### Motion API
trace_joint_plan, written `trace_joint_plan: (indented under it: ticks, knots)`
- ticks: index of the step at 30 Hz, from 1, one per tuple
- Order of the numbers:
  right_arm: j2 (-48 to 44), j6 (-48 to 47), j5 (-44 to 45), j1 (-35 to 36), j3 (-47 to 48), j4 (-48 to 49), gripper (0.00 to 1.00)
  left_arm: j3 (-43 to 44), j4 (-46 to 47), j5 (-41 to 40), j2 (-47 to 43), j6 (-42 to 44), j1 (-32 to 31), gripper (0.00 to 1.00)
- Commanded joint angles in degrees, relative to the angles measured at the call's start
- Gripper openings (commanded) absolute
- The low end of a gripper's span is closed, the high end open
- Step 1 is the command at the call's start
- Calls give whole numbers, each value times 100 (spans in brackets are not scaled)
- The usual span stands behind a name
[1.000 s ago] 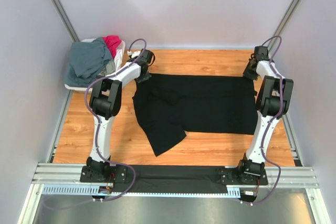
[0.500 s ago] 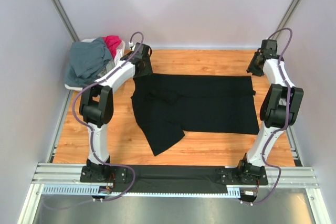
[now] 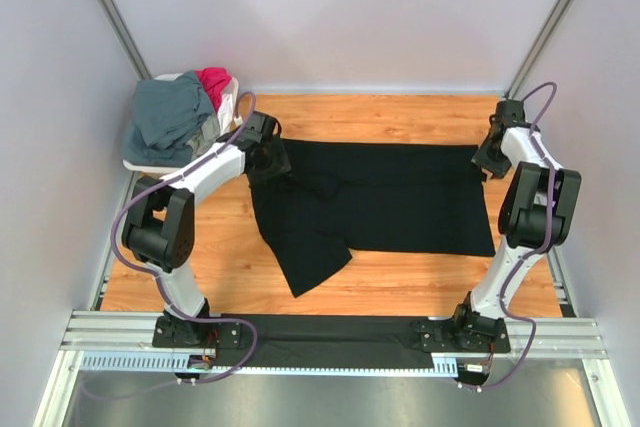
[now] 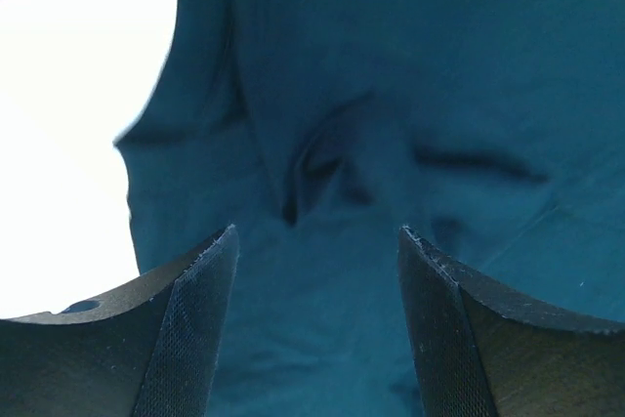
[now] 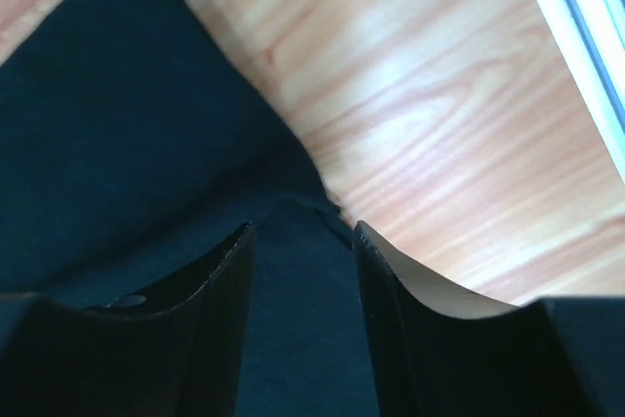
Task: Fold and stack the t-shirts
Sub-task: Fold the tshirt
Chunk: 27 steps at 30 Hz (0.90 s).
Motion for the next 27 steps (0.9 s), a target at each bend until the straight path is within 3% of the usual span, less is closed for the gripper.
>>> trace_joint_plan:
  ticks: [1,19,24,27]
  knots:
    - [-388,420,218,-190,-151,123,47,-244,216,200,-314,-815,-179,73]
    - [-265,438,156,-717,-318,360,47,599,-4,-257,652,-1827,-680,78]
    - [-229,551,-125,-981,-415,553,46,819,-100,-344,1022,-2037,-847,74]
    - [-230,569,-257,-1069,-468,668,44,898,-110,-441,1145,-2082,-865,65]
